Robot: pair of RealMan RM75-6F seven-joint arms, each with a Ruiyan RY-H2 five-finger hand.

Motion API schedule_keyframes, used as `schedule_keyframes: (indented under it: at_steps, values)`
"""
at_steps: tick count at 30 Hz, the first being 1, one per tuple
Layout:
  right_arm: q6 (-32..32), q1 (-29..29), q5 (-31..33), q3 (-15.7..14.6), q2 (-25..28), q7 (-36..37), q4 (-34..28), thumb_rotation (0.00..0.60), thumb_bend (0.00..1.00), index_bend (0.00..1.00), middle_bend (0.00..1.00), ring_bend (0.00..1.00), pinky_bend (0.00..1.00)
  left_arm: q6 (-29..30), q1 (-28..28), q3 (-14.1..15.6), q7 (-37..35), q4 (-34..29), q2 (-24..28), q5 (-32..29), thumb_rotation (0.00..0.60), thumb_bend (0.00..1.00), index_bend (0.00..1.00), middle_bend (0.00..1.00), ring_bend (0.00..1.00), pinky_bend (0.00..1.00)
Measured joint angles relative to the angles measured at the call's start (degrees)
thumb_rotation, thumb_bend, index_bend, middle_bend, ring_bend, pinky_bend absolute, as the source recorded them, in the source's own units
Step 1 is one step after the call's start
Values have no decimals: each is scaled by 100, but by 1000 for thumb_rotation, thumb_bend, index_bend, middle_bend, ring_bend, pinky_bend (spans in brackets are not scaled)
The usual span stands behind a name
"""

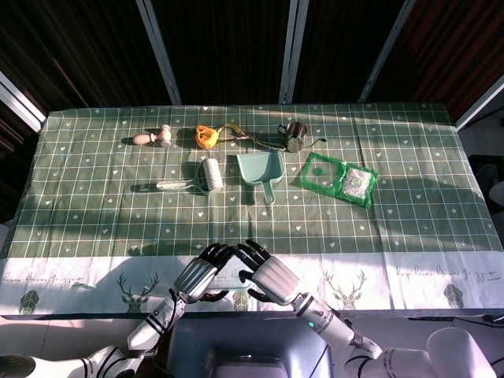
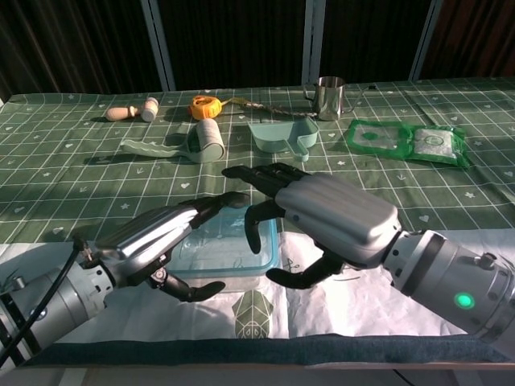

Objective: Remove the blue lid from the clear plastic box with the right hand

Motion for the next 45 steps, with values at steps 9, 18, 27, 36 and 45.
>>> schedule_keyframes:
  at_steps: [9,18,27,36,45]
  values:
    - [13,45,46,55,53,-84,-124,600,435,635,41,0,0,39,13,31,45,10,-15,47,600,283,0,361,388,370]
    - [25,99,67,108,67,-182,-199,600,435,635,42,0,0,71,34,58,48,-4,-3,77,600,282,0,361,388,372]
    - [-26,127,138,120,-108,-195,2,600,462,655,65,0,0,149,44,84,57,-81,26,161,600,284,0,360,388,362]
    - [145,128,99,116,-309,-118,227,600,495,743,116,0,0,274,44,66,-8,-22,19,245,600,282,0,282,196,199]
    - [374,119,27,143,-332,-30,356,600,506,785,150,0,23,766,56,59,-306,407,-127,579,600,288,0,19,0,12]
